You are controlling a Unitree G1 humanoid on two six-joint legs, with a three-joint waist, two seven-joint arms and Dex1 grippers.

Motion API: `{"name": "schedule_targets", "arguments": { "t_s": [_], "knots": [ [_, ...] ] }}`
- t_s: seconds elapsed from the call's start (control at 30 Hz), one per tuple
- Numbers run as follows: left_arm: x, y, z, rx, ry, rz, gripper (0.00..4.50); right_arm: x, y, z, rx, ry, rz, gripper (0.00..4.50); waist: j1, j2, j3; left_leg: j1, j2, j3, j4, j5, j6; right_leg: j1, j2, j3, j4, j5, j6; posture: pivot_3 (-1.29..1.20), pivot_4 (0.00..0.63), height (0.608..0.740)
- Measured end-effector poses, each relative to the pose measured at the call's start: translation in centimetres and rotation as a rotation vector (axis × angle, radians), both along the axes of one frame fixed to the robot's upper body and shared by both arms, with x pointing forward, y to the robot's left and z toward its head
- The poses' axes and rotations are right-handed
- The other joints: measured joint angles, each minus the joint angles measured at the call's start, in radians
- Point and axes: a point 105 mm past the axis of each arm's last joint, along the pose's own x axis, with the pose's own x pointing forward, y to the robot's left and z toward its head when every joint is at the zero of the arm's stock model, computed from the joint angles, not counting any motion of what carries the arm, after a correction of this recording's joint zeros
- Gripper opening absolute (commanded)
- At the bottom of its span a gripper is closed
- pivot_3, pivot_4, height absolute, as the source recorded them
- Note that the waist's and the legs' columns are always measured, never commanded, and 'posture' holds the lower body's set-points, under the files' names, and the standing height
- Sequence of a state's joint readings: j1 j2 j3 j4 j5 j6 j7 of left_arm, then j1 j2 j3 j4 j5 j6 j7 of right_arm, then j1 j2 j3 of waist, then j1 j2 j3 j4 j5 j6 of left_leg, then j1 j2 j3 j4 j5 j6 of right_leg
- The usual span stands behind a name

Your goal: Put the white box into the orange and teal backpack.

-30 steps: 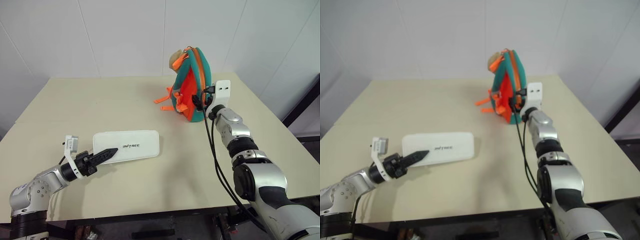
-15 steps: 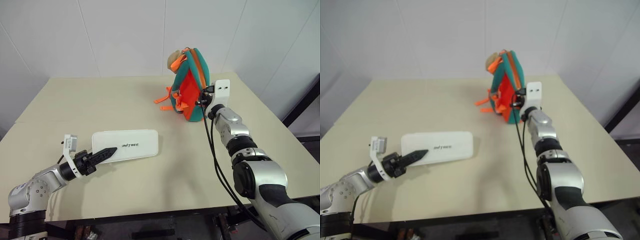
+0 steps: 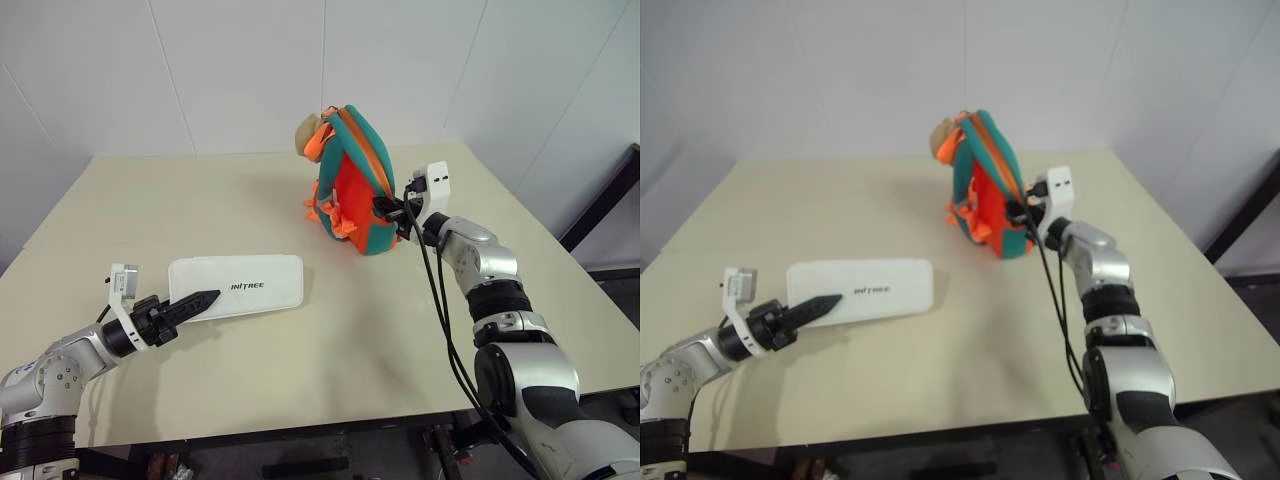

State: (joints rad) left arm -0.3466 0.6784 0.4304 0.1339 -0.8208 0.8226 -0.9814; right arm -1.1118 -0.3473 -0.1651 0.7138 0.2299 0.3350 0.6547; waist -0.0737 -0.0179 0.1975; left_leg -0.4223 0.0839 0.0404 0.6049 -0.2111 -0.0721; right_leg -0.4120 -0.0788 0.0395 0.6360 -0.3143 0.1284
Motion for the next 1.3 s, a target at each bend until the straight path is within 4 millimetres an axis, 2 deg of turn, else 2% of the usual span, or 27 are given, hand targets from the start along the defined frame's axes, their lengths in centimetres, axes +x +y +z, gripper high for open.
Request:
{"name": "schedule_targets", "arguments": {
  "t_s": [0.27,0.6,0.9,1.0,1.2,1.3],
  "knots": [
    [0.0,-0.1,-0.1,0.0,0.0,-0.009,1.44,-2.6,-4.1,-0.4,-0.07,0.015,-0.133,0.03,0.02,0.0,0.0,0.0,0.0,0.0,0.001,-0.002,0.003,0.0,0.0,0.0,-0.002,0.0,0.0,0.0,0.15,0.74],
    [0.8,-0.5,-0.2,-0.021,0.007,-0.036,1.44,-6.9,-7.4,-0.7,-0.078,0.068,-0.238,0.03,0.051,0.0,0.0,0.0,0.0,0.0,0.003,-0.002,0.004,0.0,0.0,0.0,-0.004,0.0,0.0,0.0,0.15,0.74],
    [1.2,-0.8,-0.5,-0.023,0.02,-0.052,1.44,-9.6,-10.8,-1.3,-0.111,0.107,-0.344,0.03,0.049,-0.001,0.0,0.0,0.0,0.0,0.003,-0.003,0.005,0.001,0.0,0.0,-0.004,0.0,0.0,0.0,0.15,0.74],
    [1.3,-0.9,-0.6,-0.019,0.02,-0.058,1.44,-9.9,-11.3,-1.5,-0.107,0.117,-0.36,0.83,0.048,-0.001,0.0,0.0,0.0,0.0,0.004,-0.003,0.005,0.001,0.0,0.0,-0.004,0.0,0.0,0.0,0.15,0.74],
    [1.6,-1.4,-0.5,-0.017,0.015,-0.075,1.44,-9.9,-11.1,-2.4,-0.137,0.136,-0.355,2.93,0.045,-0.001,0.0,0.0,0.0,0.0,0.006,-0.003,0.005,0.002,0.0,0.001,-0.004,0.001,0.001,0.0,0.15,0.74],
    [1.6,-1.2,-0.7,-0.021,0.019,-0.071,1.44,-10.2,-11.9,-2.7,-0.159,0.139,-0.38,3.95,0.047,-0.001,0.0,0.0,0.0,0.0,0.006,-0.003,0.005,0.002,0.0,0.001,-0.004,0.001,0.001,0.0,0.15,0.74]
  ]
}}
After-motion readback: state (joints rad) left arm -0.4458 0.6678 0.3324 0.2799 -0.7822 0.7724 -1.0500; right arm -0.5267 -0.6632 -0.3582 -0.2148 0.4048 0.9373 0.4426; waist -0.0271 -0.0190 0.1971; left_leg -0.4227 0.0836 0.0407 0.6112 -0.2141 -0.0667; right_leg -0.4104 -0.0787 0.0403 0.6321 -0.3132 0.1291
